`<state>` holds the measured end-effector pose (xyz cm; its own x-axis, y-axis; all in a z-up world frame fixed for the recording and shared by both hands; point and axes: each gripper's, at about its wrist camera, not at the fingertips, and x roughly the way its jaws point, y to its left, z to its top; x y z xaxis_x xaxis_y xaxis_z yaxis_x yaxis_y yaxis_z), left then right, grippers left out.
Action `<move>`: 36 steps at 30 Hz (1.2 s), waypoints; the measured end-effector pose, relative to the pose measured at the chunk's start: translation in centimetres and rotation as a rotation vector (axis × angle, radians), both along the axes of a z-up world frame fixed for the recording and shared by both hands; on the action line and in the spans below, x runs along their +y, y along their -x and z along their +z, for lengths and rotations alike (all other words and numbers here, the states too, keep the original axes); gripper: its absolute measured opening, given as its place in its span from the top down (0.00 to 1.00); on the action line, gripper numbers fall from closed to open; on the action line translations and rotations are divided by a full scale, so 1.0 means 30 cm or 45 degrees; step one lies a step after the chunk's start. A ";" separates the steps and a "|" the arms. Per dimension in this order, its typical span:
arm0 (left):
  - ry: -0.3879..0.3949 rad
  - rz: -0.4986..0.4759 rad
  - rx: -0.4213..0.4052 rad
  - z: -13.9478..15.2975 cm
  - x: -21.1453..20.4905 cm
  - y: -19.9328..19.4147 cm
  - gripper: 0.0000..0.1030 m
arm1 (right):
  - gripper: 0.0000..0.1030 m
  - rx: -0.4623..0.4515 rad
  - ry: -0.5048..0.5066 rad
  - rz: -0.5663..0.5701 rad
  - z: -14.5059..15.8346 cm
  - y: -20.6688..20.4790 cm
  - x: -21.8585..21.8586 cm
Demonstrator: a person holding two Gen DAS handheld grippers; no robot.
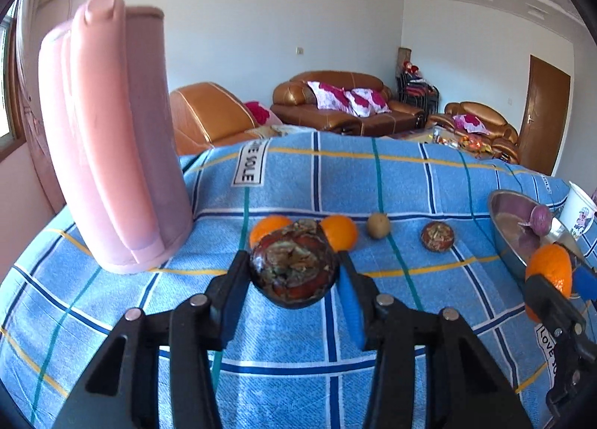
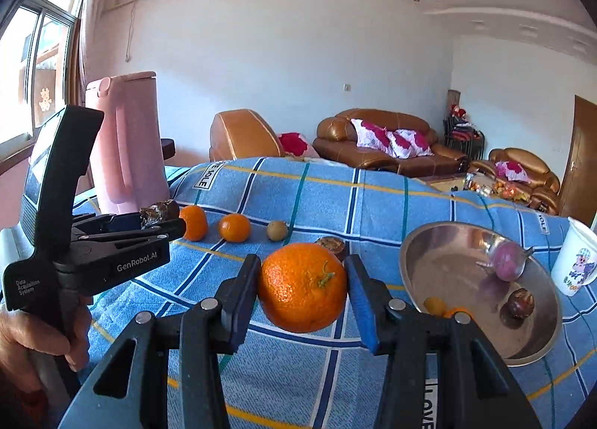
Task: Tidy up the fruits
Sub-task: 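Carry the orange and mangosteen over the steel plate with both grippers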
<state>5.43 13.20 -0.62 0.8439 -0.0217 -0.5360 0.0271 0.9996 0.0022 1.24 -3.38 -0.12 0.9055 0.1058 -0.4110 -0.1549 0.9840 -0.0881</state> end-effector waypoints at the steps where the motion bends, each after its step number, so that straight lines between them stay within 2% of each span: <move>1: -0.029 0.007 -0.038 0.009 -0.016 0.011 0.54 | 0.53 -0.010 0.010 0.000 -0.001 0.006 0.006; 6: -0.052 -0.002 -0.137 0.028 -0.053 0.045 0.54 | 0.53 -0.076 0.068 -0.021 0.007 0.022 0.005; 10: -0.052 0.003 -0.178 0.037 -0.061 0.067 0.54 | 0.53 -0.063 0.055 -0.037 0.005 0.023 -0.030; 18: 0.002 -0.043 -0.164 0.036 -0.127 0.110 0.54 | 0.53 -0.074 0.060 -0.091 0.003 0.056 -0.171; 28: 0.050 -0.174 -0.162 0.039 -0.331 0.177 0.54 | 0.53 -0.096 0.065 -0.184 0.009 0.101 -0.352; 36: 0.041 -0.199 -0.127 0.037 -0.488 0.171 0.54 | 0.53 -0.088 0.037 -0.258 0.013 0.107 -0.498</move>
<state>0.30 -1.42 0.50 0.8780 -0.1723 -0.4466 0.1833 0.9829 -0.0189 -1.96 -18.31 0.27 0.9332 -0.0922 -0.3474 0.0532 0.9913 -0.1203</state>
